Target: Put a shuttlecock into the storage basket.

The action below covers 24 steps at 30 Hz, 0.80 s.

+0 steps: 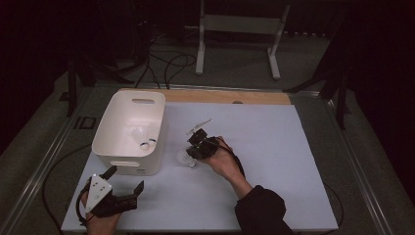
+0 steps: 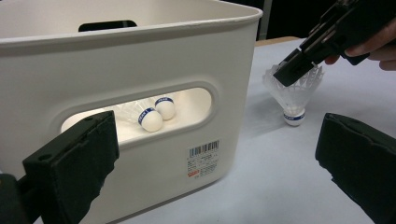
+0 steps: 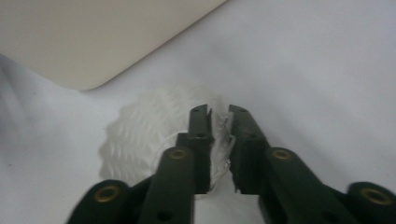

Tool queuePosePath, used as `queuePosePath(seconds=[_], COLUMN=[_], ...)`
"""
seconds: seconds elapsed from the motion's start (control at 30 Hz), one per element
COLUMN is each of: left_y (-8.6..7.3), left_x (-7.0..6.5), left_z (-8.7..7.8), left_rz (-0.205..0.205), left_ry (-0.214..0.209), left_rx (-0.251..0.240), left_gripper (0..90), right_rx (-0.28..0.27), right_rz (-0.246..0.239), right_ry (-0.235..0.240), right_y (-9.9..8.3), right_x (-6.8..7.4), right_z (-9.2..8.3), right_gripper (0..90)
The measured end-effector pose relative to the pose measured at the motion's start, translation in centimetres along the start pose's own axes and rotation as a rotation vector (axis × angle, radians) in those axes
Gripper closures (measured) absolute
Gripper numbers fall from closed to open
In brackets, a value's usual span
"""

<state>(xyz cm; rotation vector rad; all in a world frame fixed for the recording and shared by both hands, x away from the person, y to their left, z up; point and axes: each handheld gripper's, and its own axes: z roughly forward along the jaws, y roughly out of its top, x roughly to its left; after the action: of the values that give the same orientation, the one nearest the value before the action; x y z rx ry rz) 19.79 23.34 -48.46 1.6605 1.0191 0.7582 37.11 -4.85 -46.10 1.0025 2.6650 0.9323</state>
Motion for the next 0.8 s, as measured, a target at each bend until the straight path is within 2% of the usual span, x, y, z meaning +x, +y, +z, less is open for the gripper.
queuePosePath(seconds=[0.1,0.33,0.8], left_y=[0.0,0.0,0.0], left_x=[0.0,0.0,0.0], left_z=[0.0,0.0,0.0], left_rz=[0.001,0.001,0.001], left_ry=[-0.001,-0.001,0.001], left_rx=[0.002,0.002,-0.003], left_gripper=[0.2,0.2,0.2], right_rx=[-0.007,-0.025,-0.062], right_rz=[-0.003,-0.028,-0.028], right_ry=[0.005,-0.002,-0.016], right_y=[0.0,0.2,0.7], right_x=[0.1,0.5,0.7], right_z=[-0.1,-0.6,-1.4], right_gripper=[88.9,89.5,89.4])
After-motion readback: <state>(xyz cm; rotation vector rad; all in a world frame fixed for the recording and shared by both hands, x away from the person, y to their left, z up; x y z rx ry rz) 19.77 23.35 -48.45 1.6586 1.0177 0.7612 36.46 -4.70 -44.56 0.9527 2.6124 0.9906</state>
